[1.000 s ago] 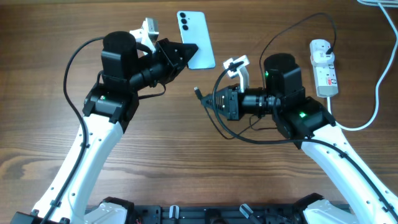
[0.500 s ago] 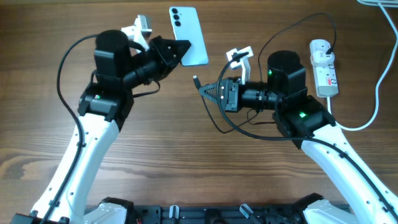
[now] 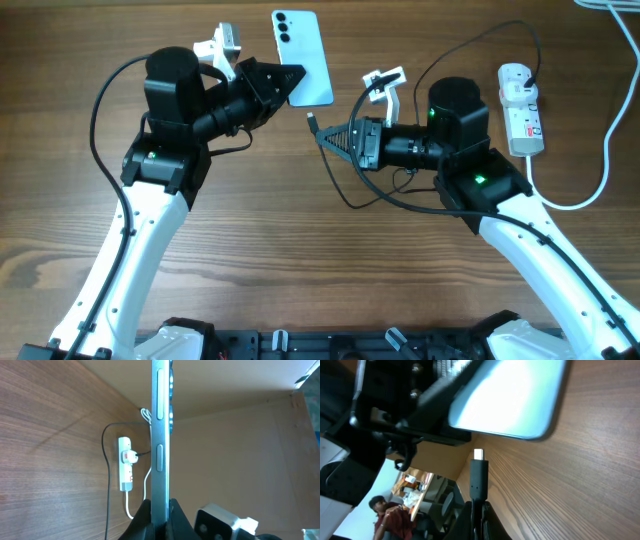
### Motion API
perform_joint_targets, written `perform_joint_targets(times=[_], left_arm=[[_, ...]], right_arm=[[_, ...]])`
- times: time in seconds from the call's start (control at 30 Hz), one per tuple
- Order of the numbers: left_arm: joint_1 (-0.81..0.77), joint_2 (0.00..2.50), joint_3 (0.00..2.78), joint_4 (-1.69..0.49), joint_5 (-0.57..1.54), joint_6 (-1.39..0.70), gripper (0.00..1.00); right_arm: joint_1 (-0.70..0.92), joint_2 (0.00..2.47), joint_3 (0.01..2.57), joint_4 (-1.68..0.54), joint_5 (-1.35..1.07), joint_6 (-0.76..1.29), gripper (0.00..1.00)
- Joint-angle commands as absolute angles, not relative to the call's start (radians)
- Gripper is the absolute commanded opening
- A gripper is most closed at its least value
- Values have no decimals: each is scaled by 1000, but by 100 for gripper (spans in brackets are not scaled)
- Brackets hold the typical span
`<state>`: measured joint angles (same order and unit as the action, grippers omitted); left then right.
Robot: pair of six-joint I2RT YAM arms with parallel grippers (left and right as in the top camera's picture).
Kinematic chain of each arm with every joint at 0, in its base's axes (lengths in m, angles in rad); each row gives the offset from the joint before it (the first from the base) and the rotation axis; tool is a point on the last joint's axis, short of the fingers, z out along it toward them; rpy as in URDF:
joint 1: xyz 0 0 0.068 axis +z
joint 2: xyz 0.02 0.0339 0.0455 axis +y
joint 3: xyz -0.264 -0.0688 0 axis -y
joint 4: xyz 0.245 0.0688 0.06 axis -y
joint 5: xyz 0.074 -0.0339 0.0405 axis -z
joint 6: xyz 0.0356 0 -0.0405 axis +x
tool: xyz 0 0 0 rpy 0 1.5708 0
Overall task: Plug charger to phone and switch on socket
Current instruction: 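Push the USB-C plug with the right gripper into the phone's bottom port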
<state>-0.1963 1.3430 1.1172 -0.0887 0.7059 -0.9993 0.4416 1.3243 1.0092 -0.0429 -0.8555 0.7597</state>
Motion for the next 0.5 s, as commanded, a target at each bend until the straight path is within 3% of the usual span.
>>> perform_joint_targets(times=[0.0, 0.47], left_arm=[[-194, 1335, 1128, -58, 724, -972, 4], [-194, 1335, 1128, -55, 694, -973, 4]], right_arm=[[444, 1339, 1028, -14, -832, 788, 4], [443, 1339, 1028, 18, -789, 816, 4]])
